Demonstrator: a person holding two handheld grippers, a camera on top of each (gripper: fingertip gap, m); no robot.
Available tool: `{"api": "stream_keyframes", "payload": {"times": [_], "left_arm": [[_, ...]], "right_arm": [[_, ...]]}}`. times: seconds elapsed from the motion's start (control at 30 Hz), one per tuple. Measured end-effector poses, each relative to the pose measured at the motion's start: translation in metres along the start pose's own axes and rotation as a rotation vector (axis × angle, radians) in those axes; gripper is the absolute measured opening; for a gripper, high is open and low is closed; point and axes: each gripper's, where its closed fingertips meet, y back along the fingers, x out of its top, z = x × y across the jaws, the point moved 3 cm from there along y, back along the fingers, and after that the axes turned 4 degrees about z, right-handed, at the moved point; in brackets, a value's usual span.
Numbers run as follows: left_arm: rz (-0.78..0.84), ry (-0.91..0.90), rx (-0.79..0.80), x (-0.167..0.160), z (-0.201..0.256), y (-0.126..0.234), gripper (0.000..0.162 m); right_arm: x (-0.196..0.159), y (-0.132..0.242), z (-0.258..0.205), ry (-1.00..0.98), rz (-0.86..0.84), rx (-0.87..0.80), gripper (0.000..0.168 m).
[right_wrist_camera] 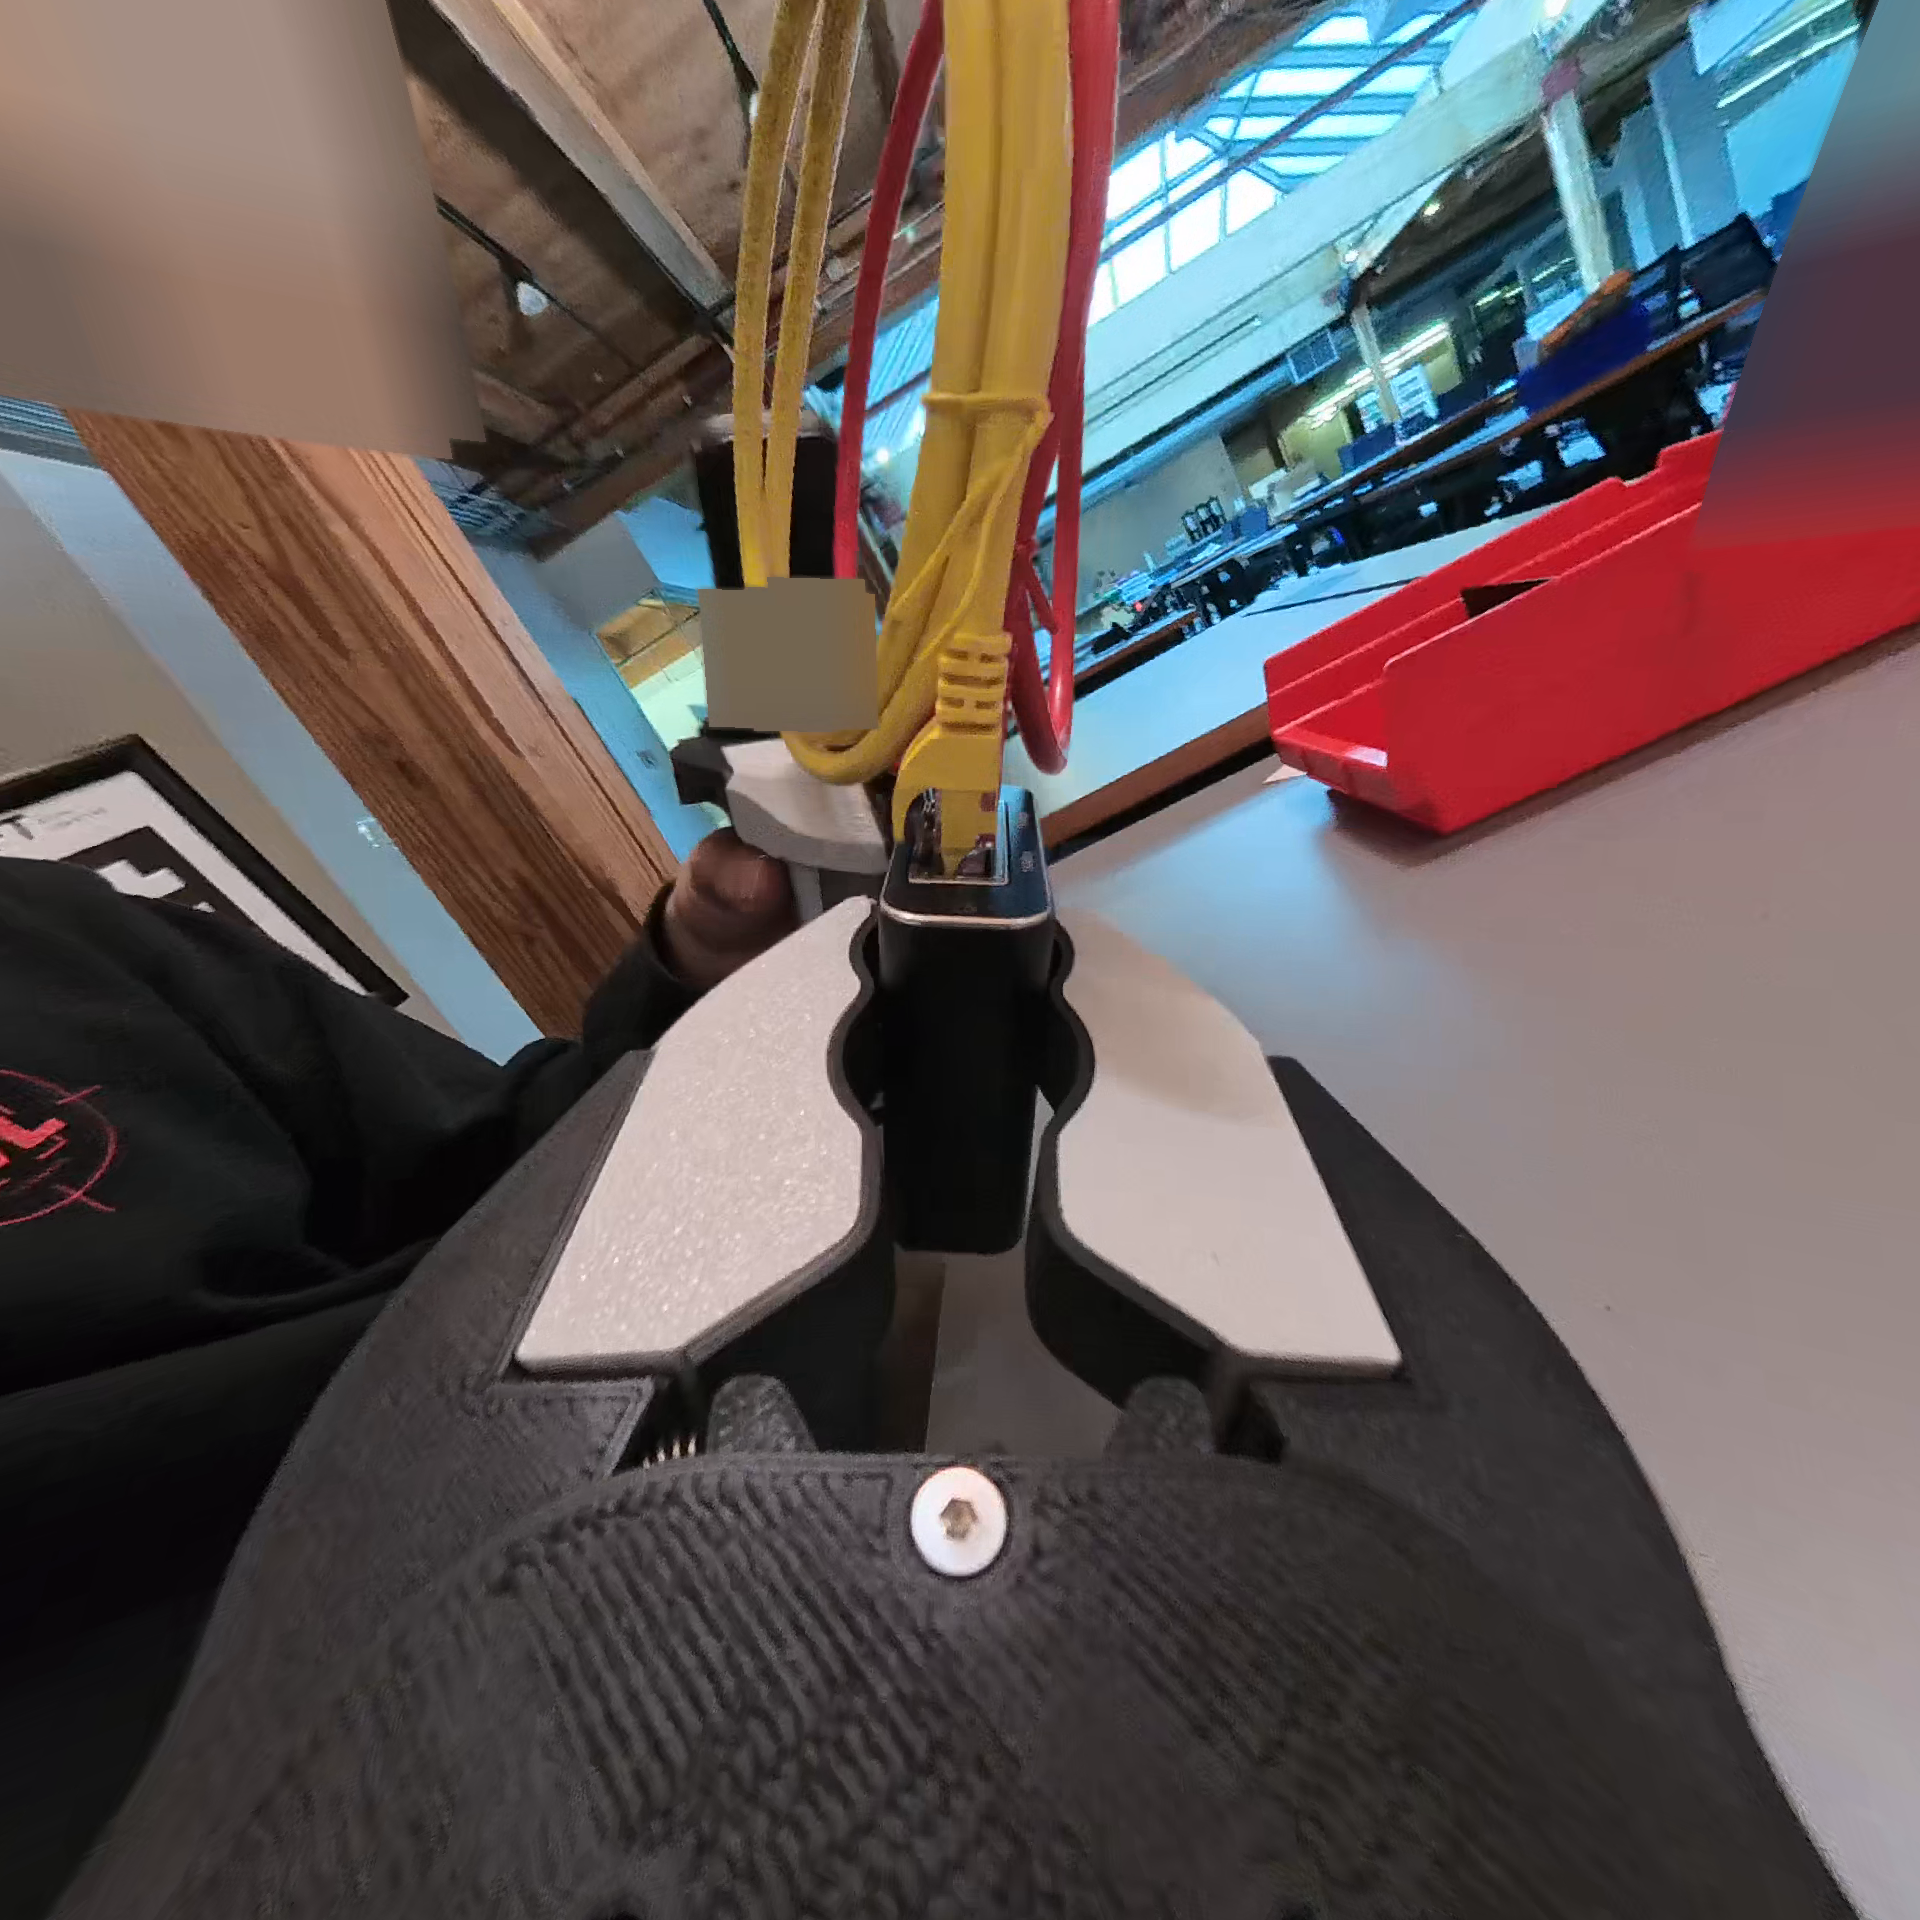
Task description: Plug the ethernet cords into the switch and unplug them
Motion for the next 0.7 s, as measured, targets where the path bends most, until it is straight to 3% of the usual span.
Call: {"api": "stream_keyframes", "payload": {"times": [0.1,0.3,0.47,0.7], "left_arm": [[0.030,0.050,-0.022,0.000,0.001,-0.008,0.022],[0.141,0.006,-0.043,0.012,0.006,-0.005,0.018],[0.038,-0.111,0.010,0.007,0.008,-0.004,0.014],[-0.077,-0.037,0.070,-0.009,0.002,-0.002,0.025]], "right_arm": [[-0.004,-0.004,-0.006,0.015,-0.020,0.047,0.027],[-0.013,-0.003,-0.009,0.012,-0.098,0.080,0.027],[-0.012,-0.008,-0.013,0.028,-0.094,0.089,0.027],[0.001,0.000,-0.003,0.058,0.004,0.013,0.027]]}}
